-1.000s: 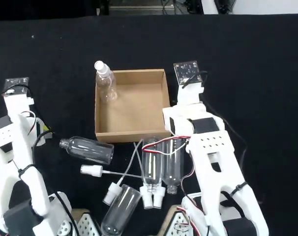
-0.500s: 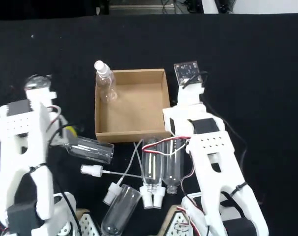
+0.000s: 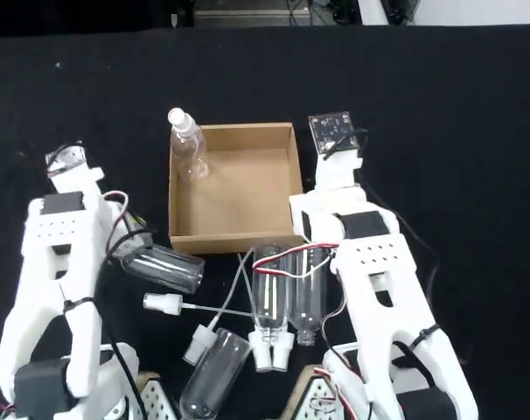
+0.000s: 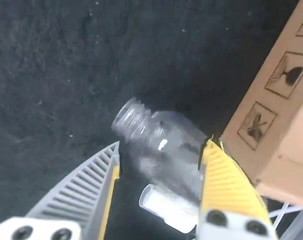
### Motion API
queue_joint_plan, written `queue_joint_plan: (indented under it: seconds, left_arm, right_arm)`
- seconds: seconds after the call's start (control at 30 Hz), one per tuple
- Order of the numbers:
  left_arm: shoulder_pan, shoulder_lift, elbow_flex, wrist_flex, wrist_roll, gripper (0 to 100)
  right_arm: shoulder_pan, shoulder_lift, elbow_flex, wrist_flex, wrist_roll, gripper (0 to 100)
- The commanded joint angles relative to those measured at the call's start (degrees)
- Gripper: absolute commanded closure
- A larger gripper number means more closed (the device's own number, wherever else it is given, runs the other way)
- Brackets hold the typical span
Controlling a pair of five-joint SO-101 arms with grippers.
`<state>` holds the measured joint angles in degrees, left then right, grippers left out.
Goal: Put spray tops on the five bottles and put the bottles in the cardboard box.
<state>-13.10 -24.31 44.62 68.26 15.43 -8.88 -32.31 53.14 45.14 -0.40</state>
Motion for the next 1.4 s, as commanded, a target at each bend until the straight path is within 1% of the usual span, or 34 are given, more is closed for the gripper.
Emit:
queue_joint_plan:
  seconds: [0.0, 0.1, 0.3, 0.37, 0.57, 0.77, 0.83, 0.9, 1.0, 1.07, 1.17, 1.2, 1.27, 1.37]
  left_arm:
    - [1.9, -0.9, 1.7, -2.2, 3.7, 75]
    - [1.9, -0.8, 1.9, -2.2, 5.2, 75]
    - [0.7, -0.8, 3.6, -2.7, 5.3, 75]
    - [-0.9, -0.8, 5.4, -6.6, 5.3, 75]
    - [-8.3, -0.9, 12.5, -23.6, 4.9, 75]
    - [-13.4, -1.5, 13.1, -33.7, 4.9, 75]
    - [-14.0, -1.5, 12.5, -34.8, 4.9, 75]
    - [-13.8, -1.6, 10.8, -32.1, 4.9, 75]
    - [-14.2, -1.6, 4.2, -21.6, 3.8, 75]
    - [-14.3, -1.5, -1.1, -15.0, -2.7, 75]
    - [-13.9, -1.5, -7.5, -6.8, -16.7, 75]
    - [-13.8, -1.5, -9.4, -3.8, -20.0, 75]
    - [-13.2, -1.5, -12.8, 3.3, -24.5, 75]
    - [-9.9, -1.5, -16.5, 13.5, -29.8, 75]
  right_arm:
    - [1.3, -2.7, -0.4, -1.2, 0.7, 87.7]
    - [1.3, -2.7, -0.4, -1.3, 0.7, 87.7]
    - [1.3, -2.7, -0.4, -1.2, 0.7, 87.7]
    - [1.3, -2.7, -0.4, -1.2, 0.7, 87.7]
    - [1.3, -2.7, -0.4, -1.2, 0.7, 87.7]
    - [1.3, -2.7, -0.4, -1.2, 0.7, 87.7]
    - [1.3, -2.7, -0.4, -1.2, 0.7, 87.7]
    - [1.3, -2.7, -0.4, -1.2, 0.7, 87.7]
    - [1.3, -2.7, -0.4, -1.2, 0.7, 87.7]
    - [1.3, -2.7, -0.4, -1.2, 0.7, 87.7]
    - [2.2, -2.7, -0.4, -1.2, 0.7, 87.7]
    - [2.7, -2.7, -0.4, -1.2, 0.7, 87.7]
    - [3.9, -2.8, -0.4, -0.6, 0.7, 87.7]
    - [4.3, -2.9, -2.4, 3.5, 0.7, 87.8]
